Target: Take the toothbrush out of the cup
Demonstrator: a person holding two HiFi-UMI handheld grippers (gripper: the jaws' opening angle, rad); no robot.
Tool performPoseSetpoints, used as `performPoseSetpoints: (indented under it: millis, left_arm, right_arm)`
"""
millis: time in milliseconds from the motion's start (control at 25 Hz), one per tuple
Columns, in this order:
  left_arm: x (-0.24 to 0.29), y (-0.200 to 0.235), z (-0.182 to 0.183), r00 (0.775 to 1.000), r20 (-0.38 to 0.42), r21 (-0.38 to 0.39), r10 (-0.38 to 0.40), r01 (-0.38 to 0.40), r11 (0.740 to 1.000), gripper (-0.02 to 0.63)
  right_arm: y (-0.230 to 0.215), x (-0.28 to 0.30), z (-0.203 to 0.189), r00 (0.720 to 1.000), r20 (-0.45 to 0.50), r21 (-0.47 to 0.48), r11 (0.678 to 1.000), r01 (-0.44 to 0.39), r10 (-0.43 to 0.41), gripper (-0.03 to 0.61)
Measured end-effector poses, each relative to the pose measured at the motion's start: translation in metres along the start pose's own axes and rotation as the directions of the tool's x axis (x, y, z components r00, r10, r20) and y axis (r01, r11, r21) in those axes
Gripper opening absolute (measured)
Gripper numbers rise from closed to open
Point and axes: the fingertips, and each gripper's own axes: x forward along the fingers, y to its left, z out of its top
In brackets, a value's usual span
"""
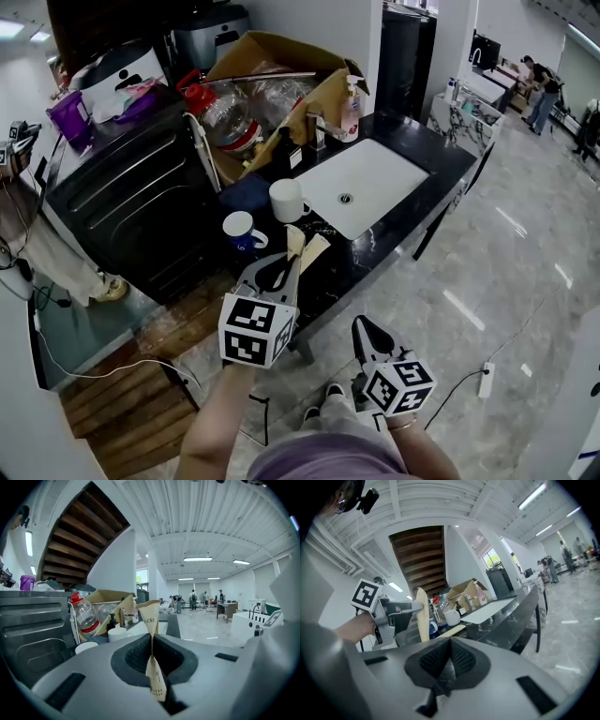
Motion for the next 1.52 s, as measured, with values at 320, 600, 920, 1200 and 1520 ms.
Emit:
performPoseSetpoints:
  millis: [320, 600, 920, 1200, 1520]
  left_arm:
    - [0.018, -0.016, -0.032, 0.991, -0.129, 0.049, -0.044, 0.051, 0.997, 0.012]
    - [0.045, -0.028, -0.048, 0.977, -0.206, 0.129, -0.057, 0.085, 0.988, 0.012]
    - [0.082, -0.035, -0.075, 0.953, -0.299, 0.151, -0.049, 0.098, 0.984, 0.012]
    - [0.104, -0.034, -0.103, 0.916, -0.399, 0.202, -0.024, 0.114, 0.973, 0.012]
    - [0.115, -0.034, -0.115, 0.895, -0.446, 0.233, -0.018, 0.135, 0.963, 0.014]
  right_arm:
    - [-0.011, -0.009, 0.0, 1.0, 0.008, 0.011, 0.999, 0.03, -0.03, 0.002]
    - [-0.018, -0.014, 0.004, 0.999, 0.021, 0.013, 0.999, 0.045, -0.046, 0.002]
    - [-0.026, -0.019, 0.006, 0.998, 0.024, 0.016, 0.998, 0.058, -0.058, 0.002]
    - [-0.034, -0.02, 0.007, 0.997, 0.025, 0.023, 0.997, 0.07, -0.07, 0.002]
    - [-0.037, -0.017, 0.007, 0.998, 0.019, 0.023, 0.998, 0.066, -0.066, 0.002]
